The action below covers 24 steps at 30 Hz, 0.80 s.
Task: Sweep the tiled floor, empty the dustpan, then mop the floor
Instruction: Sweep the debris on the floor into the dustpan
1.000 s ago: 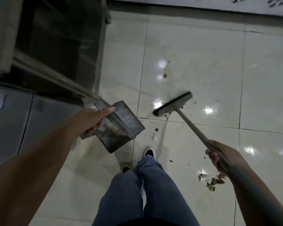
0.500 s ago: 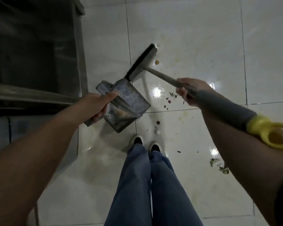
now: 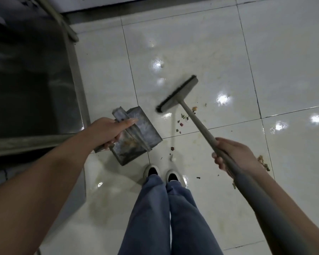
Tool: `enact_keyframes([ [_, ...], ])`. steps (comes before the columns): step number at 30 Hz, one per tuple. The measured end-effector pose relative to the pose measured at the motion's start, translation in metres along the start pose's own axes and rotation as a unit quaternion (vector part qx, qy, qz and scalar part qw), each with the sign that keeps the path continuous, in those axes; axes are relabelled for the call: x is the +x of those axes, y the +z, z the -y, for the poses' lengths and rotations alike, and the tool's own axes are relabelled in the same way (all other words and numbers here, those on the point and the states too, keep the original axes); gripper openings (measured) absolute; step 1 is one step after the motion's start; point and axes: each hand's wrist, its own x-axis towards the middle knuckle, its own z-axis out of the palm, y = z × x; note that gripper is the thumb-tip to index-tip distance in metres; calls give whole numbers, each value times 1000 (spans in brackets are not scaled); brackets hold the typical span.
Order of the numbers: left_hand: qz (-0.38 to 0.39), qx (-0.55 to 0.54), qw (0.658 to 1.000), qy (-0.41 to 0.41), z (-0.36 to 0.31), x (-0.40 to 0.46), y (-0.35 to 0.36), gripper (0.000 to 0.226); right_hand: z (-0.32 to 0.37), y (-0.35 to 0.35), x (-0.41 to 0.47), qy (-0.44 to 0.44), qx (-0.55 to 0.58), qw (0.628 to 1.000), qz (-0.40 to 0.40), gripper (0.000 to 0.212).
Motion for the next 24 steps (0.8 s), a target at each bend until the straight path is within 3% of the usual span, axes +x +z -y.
enact_keyframes([
  [4,12,-9,1000,-15,3,3,-6,68,31,42,36,-28,26,996,78,7],
  [7,1,-6,1000,-19,7,6,-8,67,43,79,72,4,-10,993,120,14],
  [12,-16,-20,999,-40,16,10,-4,65,54,109,125,99,-174,979,42,34],
  [15,-9,-23,999,-25,19,14,0,65,55,100,137,109,-235,965,29,40],
  [24,33,-15,999,-1,21,12,5,66,41,7,107,152,-262,953,-2,44],
])
